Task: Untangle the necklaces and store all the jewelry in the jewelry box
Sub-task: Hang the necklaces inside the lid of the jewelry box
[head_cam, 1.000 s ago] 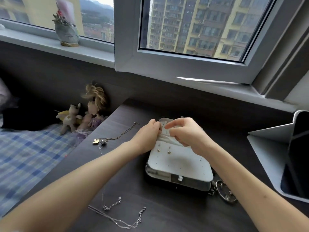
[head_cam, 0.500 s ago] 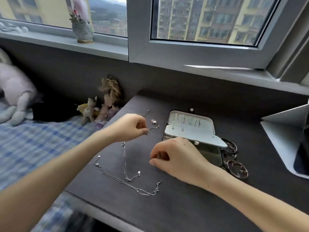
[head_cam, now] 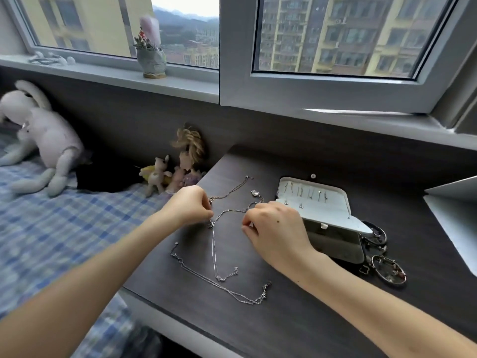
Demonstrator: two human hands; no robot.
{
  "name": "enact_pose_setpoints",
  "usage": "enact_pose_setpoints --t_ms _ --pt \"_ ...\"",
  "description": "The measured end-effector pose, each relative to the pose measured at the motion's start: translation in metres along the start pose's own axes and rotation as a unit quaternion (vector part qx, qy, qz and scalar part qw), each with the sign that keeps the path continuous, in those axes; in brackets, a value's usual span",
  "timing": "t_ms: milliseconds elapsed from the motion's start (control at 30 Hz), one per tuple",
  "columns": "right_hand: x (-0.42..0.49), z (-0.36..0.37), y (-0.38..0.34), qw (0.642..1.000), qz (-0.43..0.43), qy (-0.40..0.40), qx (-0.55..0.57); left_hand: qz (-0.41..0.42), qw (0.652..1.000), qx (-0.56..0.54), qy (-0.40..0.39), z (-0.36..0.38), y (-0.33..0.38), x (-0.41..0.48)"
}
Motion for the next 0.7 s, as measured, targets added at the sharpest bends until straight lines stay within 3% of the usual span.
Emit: enact_pose_setpoints --t_ms 133,300,700 --pt "0.003 -0.004 -0.003 0.999 -0.014 -0.016 0.024 0.02 1.0 0.001 -0.004 -0.001 -0.003 0.005" --pt "0.013 0.0 -0.007 0.999 -0.015 -0.038 0.025 -0.031 0.996 -0.004 0.084 -0.031 -0.037 0.013" --pt "0.035 0.011 -0.014 0.997 0.007 -0.058 0.051 0.055 0.998 0.032 0.016 -0.004 -0.013 0.034"
Point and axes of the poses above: each hand's wrist, its own x-axis towards the middle knuckle, its own z-axis out of the palm, y = z × x, the point moved 7 cm from there along x, towards the middle knuckle, and after that the axes turned 6 degrees about z, right-handed, at the moved point
